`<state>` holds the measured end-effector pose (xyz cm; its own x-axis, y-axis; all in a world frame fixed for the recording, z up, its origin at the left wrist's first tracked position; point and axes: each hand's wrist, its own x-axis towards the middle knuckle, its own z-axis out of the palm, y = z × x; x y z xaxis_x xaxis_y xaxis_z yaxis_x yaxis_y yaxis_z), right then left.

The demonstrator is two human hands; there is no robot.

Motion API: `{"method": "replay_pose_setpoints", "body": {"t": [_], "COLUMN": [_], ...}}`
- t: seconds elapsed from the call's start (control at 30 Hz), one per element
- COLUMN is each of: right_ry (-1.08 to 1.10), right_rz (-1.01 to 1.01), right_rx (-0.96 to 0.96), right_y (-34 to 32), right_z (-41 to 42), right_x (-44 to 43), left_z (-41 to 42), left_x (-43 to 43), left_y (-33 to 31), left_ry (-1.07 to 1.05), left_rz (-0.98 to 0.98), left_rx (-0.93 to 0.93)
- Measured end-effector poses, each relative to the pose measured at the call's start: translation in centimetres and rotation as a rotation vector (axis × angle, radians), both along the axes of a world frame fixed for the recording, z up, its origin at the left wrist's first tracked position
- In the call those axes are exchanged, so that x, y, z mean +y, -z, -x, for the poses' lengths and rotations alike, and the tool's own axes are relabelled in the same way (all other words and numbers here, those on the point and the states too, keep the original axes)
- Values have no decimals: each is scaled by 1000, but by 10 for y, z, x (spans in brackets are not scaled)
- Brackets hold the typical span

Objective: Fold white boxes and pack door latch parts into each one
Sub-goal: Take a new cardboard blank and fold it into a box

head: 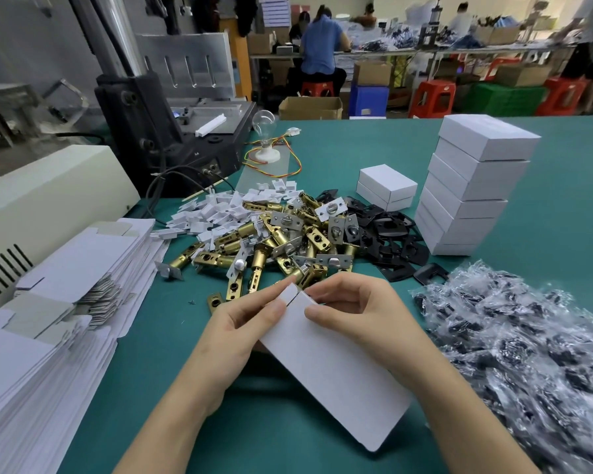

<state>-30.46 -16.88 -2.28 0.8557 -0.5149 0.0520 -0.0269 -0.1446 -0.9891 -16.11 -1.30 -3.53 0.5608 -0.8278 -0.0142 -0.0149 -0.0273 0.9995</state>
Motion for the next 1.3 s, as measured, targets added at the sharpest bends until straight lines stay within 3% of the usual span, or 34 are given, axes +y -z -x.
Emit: {"method": "replay_pose_setpoints", "body": {"t": [0.63, 1.0, 1.3], "right_ry": [-29, 77, 131], "right_rz": [16, 73, 94], "right_rx": [21, 24, 15], "right_y": [3, 2, -3], "right_z": [0, -1, 6], "right_x": [-2, -2, -8], "left_z": [4, 10, 16], "left_x": [-1, -3, -5], "left_y": [1, 7, 1], "left_ry": [-62, 60, -112], "left_rz": [0, -46, 65], "left_rx": [-27, -246, -79]}}
